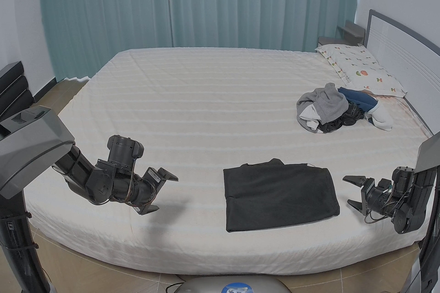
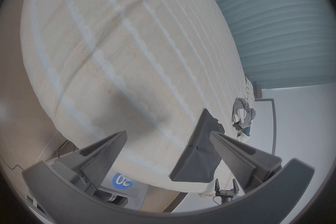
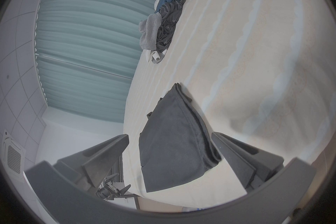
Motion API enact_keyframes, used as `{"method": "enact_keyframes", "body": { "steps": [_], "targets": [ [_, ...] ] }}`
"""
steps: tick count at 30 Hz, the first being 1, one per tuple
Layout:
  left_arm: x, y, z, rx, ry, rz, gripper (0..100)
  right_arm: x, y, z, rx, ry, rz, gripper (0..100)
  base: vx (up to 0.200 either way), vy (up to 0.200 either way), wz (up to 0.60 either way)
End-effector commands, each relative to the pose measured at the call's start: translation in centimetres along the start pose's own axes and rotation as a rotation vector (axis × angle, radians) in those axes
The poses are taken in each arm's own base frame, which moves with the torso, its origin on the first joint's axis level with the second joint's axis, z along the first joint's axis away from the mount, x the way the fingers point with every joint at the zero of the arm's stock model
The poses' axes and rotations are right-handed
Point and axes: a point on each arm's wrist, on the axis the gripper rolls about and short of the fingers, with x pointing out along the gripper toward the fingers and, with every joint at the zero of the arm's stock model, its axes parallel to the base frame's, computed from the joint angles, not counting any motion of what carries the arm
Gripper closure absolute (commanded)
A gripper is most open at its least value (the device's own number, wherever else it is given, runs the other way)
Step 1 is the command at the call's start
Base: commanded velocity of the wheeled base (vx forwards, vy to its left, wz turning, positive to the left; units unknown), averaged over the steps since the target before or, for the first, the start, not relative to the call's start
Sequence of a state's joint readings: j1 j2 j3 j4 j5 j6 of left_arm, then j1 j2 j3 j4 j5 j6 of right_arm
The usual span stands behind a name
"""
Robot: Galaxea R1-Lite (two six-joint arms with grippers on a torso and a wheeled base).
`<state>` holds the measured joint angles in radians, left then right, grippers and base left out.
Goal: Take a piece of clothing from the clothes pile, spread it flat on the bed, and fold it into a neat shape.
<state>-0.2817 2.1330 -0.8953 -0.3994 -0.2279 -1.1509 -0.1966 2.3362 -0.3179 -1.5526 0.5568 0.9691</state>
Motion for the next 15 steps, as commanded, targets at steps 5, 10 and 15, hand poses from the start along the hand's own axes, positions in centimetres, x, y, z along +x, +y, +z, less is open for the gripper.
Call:
{"method": "enact_keyframes", "body": {
  "steps": [5,10,15],
  "targets": [
    [0.12,-0.48,-0.08,0.013,-0.002,-0.015,0,0.03,-0.01,0.07,-0.003,-0.005,0.005,0,0.000,-0.200,0.00],
    [0.26,-0.42,-0.08,0.014,0.000,-0.012,0,0.03,-0.01,0.07,-0.001,-0.004,0.005,0,0.000,-0.200,0.00],
    [0.34,-0.40,-0.07,0.015,0.000,-0.011,0,0.05,0.00,0.09,-0.001,-0.005,0.006,0,0.000,-0.200,0.00]
  ]
}}
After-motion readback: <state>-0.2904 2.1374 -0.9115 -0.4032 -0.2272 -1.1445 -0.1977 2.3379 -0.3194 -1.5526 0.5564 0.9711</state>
